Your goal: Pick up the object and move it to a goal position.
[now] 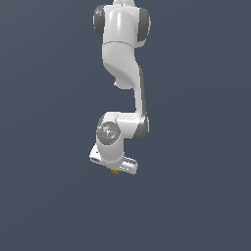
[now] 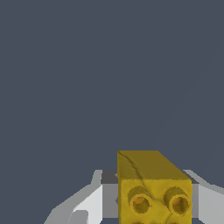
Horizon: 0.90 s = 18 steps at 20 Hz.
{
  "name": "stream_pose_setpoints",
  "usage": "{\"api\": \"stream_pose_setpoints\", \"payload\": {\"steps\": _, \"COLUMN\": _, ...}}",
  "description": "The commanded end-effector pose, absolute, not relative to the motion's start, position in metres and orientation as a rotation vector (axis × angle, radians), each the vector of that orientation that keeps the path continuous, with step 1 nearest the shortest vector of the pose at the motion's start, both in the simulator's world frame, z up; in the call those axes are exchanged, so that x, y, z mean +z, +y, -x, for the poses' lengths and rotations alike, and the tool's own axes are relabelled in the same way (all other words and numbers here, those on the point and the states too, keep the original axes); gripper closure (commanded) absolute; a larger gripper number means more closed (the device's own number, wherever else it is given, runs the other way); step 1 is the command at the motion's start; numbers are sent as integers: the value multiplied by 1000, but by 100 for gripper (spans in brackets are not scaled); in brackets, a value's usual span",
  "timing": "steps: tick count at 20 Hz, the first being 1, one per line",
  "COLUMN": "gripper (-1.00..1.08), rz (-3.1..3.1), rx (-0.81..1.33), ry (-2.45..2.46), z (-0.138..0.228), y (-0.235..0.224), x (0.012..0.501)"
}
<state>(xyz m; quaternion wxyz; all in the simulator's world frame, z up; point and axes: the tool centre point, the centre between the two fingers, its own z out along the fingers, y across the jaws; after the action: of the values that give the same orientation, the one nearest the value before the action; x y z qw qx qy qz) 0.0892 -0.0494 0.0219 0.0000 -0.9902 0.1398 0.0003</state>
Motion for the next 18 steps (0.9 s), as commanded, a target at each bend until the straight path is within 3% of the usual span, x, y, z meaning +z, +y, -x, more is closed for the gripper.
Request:
{"api": "stream_pose_setpoints", "payload": {"steps": 1, "gripper": 108, "rz": 3111, "rx": 1, "ry": 439, "z": -89, "y": -50, "x": 23}}
{"api": "stream_pose_setpoints", "payload": {"steps": 9, "gripper": 108, "rz": 3111, "rx": 1, "ry": 439, "z": -95, "y": -60, "x": 59}}
{"api": "stream_pose_setpoints", "payload": {"steps": 18, "gripper": 108, "rz": 3111, "rx": 1, "ry": 439, "z": -109, "y": -82, "x": 139}}
